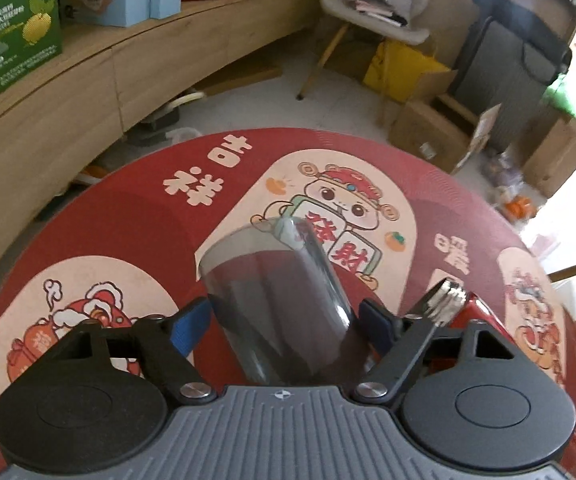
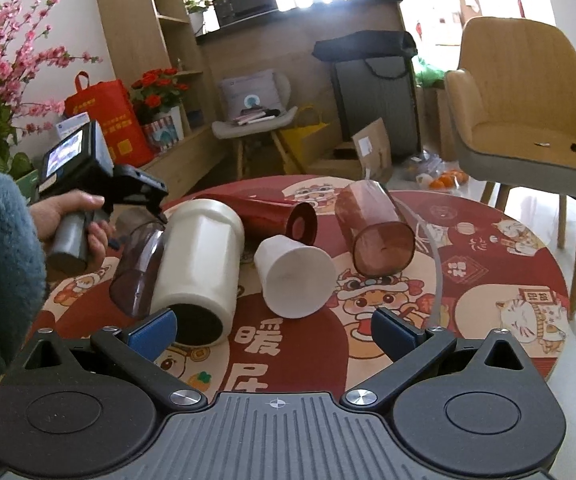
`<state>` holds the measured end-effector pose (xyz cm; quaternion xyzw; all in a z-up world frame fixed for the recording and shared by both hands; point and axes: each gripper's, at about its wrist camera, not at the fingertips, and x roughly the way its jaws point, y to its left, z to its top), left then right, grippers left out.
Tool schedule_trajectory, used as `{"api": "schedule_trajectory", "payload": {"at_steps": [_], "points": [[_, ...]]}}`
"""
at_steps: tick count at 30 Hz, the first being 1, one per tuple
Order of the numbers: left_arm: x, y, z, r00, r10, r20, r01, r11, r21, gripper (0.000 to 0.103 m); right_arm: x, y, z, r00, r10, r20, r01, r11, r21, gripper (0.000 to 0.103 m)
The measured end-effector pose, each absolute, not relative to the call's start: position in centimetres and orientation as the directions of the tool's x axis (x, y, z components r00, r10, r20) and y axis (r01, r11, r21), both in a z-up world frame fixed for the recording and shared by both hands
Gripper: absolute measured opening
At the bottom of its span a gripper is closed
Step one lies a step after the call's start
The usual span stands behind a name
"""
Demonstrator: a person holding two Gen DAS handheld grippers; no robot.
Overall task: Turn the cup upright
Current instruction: 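Lift the grey cup with the left tool and rotate it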
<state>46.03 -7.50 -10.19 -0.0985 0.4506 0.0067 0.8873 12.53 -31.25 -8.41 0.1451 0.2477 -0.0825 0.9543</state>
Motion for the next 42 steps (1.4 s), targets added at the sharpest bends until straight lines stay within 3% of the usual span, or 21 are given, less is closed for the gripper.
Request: {"api": "schedule_trajectory", "payload": {"at_steps": [10,19,28,42], "points": [[43.5,-3.8,-10.1,0.591,-0.074,-0.804,-0.097,0.982,-0.162,0.076,12.6,-31.2,-8.4,0.862,-0.097,-0.497,0.236,0.945,0.225,0.103],[34.7,-0.5,-9.6,0.575,-0.041,-0.817,-0.065,0.993,-0.095,0.075,13.4,-30.1,-9.0,0.848,-0.103,-0.520,0.234,0.953,0.193,0.103],[25.8,-2.5,-9.8,0.565,-0.123,-0.816,0.037,0.992,-0.124,0.075,14.2,-28.8,-9.3,0.843,-0.088,-0.531,0.215,0.960,0.182,0.103],[22.9,-5.5,-10.3,0.563,-0.157,-0.812,0.081,0.988,-0.134,0.075,14.1,-29.0,-9.1,0.844,-0.080,-0.530,0.210,0.959,0.188,0.103]]}}
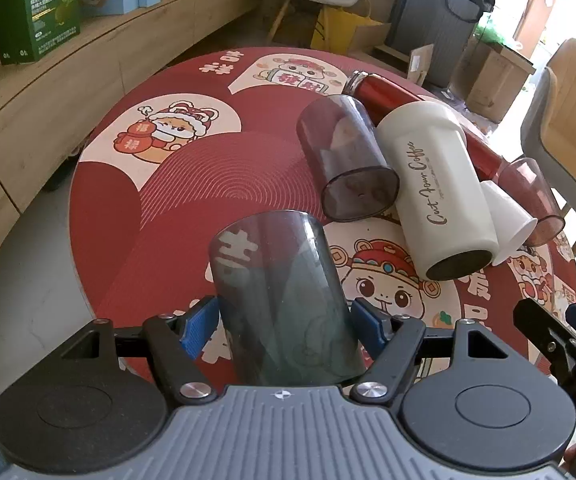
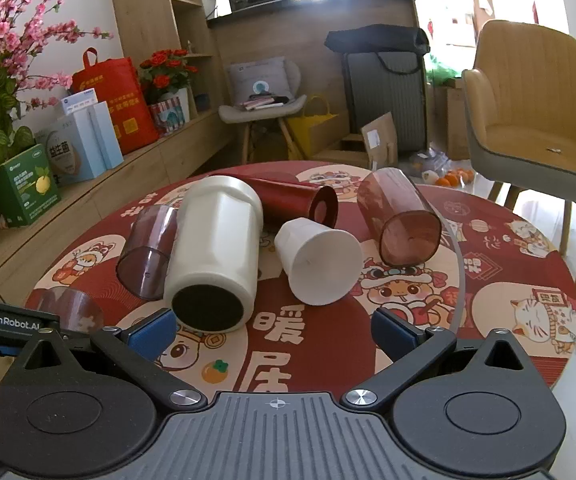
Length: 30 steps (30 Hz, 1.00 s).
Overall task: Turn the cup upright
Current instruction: 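Lift the grey cup with the left tool and rotate it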
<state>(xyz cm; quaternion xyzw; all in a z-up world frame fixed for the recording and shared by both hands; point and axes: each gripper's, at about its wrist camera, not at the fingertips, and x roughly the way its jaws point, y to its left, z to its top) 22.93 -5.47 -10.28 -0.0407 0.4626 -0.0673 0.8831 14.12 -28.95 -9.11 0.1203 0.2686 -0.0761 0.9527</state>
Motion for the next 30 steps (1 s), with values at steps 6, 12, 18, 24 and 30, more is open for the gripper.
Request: {"api": "schedule_trajectory", "payload": {"at_steps": [6,12,18,24,30], "points": [[22.0,-5.8,-9.9,0.556,-0.170,-0.813,0.091,0.985,-0.144,0.075,14.1,-29.0,-9.1,0.844,-0.084,-0.530,0.212,0.960,0.185,0.103],[21.9,-6.6,-10.3,0.525,-0.200,-0.827,0.103,0.980,-0.172,0.073,14.3,-29.2,-9.4,0.838,-0.088,-0.539,0.220,0.958,0.185,0.103],[21.9,-6.9,-10.8,0.512,-0.193,-0.837,0.104,0.981,-0.163,0.073,14.3,-29.5,-9.4,0.840,-0.091,-0.535,0.225,0.956,0.190,0.103],[21.9,-6.7,-9.8,0.530,-0.218,-0.819,0.110,0.976,-0.189,0.082,14.3,-29.6,-9.5,0.839,-0.093,-0.536,0.227,0.955,0.190,0.103],[21.5,-6.6,-8.0,0.588,-0.220,-0.778,0.131,0.975,-0.177,0.091,14.3,-29.7,-9.5,0.838,-0.092,-0.537,0.227,0.955,0.191,0.103]]}}
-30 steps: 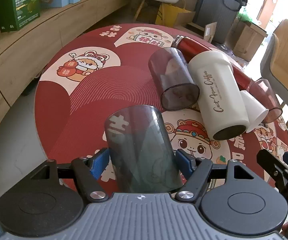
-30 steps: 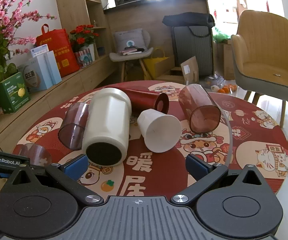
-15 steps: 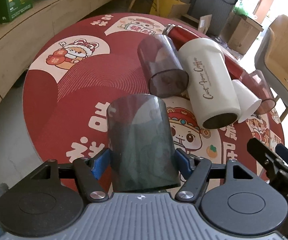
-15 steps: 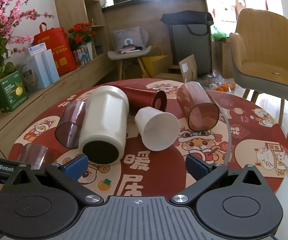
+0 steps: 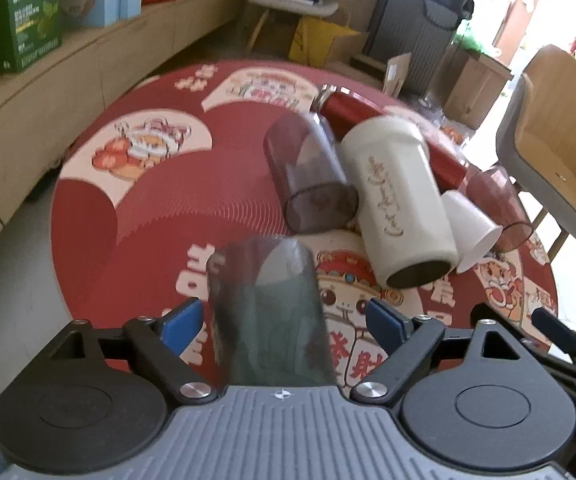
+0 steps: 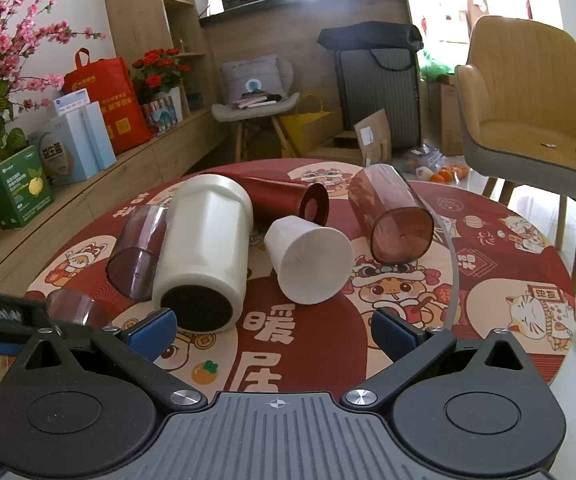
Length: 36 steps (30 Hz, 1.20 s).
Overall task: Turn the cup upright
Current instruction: 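Lift the grey cup with the left tool and rotate it, then pass the grey cup from the left tool into the right tool's fingers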
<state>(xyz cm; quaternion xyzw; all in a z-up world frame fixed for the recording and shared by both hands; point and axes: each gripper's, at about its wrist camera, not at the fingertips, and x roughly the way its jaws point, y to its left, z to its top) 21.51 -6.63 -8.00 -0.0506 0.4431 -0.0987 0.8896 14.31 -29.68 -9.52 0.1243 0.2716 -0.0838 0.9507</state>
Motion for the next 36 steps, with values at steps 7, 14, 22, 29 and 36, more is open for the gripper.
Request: {"api": "schedule_trajectory", "payload": {"at_steps": [7,14,22,29,36], "points": [[19.0,-5.0,-6.4,0.678,-0.278,-0.680,0.214,0.960,-0.179,0.098,14.3,-29.3,-9.4,0.841,-0.105,-0.530,0.226,0.960,0.167,0.103],[18.0,-0.2,-7.7,0.692,-0.245,-0.679,0.114,0.966,-0.232,0.097,14.3,-28.4,-10.0,0.837,-0.097,-0.539,0.207,0.967,0.149,0.103],[17.0,2.1,-9.2,0.627,-0.187,-0.757,0.111,0.982,-0.151,0.098,13.3,-27.5,-9.3,0.809,-0.099,-0.579,0.250,0.950,0.187,0.103],[17.6,3.8,-11.6,0.556,-0.227,-0.800,0.103,0.973,-0.205,0.098,13.5,-24.0,-6.9,0.769,-0.052,-0.637,0.211,0.962,0.175,0.103],[18.3,5.8,-12.2,0.545,-0.259,-0.797,0.082,0.963,-0.257,0.098,15.7,-18.6,-4.7,0.750,-0.007,-0.662,0.111,0.987,0.115,0.103]]}}
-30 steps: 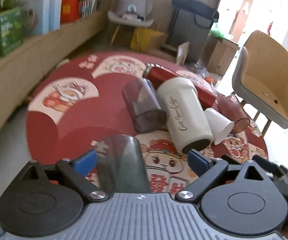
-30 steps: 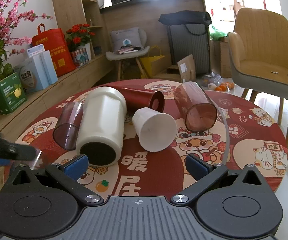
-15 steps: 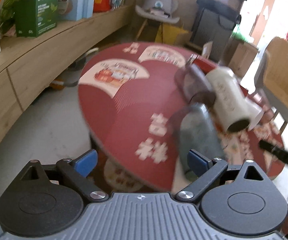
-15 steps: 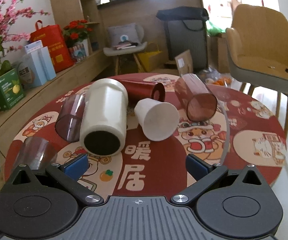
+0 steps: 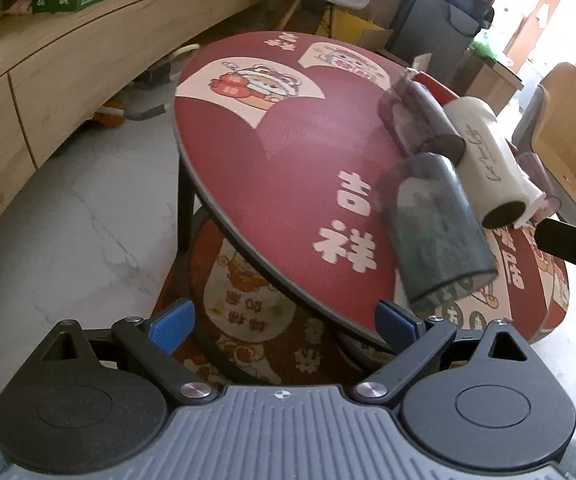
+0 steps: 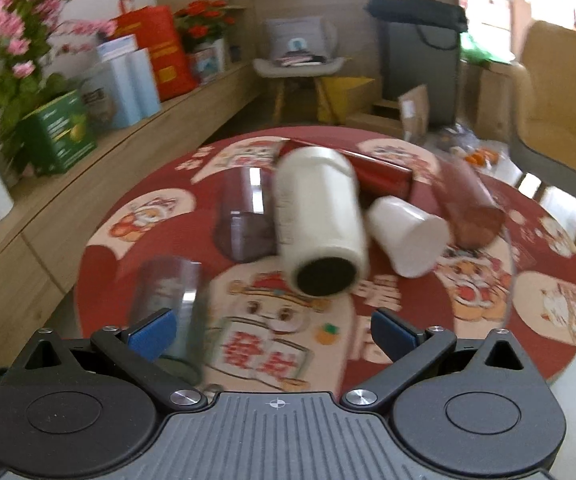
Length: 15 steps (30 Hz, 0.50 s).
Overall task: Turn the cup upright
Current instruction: 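Pass the grey cup from the left tool into the right tool's fingers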
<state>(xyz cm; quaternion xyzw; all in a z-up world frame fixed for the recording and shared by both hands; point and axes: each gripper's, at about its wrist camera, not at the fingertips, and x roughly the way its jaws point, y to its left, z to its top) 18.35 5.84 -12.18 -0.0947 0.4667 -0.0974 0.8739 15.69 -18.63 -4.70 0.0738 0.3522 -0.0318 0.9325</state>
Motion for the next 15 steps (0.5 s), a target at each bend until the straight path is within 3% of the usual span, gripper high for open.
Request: {"api": "schedule_trajectory", "payload": {"at_steps": [10,15], "points": [[19.5,8.1,-12.3,0.598,-0.178,-0.782,0.026,0.979,-0.202,0.098,19.7,-15.2,-4.9,0.708,0.016,-0.706,0.083,0.991,0.106,0.100],[19.8,9.1,-12.6,0.586,-0.195,-0.787,-0.005,0.970,-0.244,0.098,21.3,-14.1,-5.4,0.688,0.021,-0.726,0.058,0.995,0.084,0.098]]}}
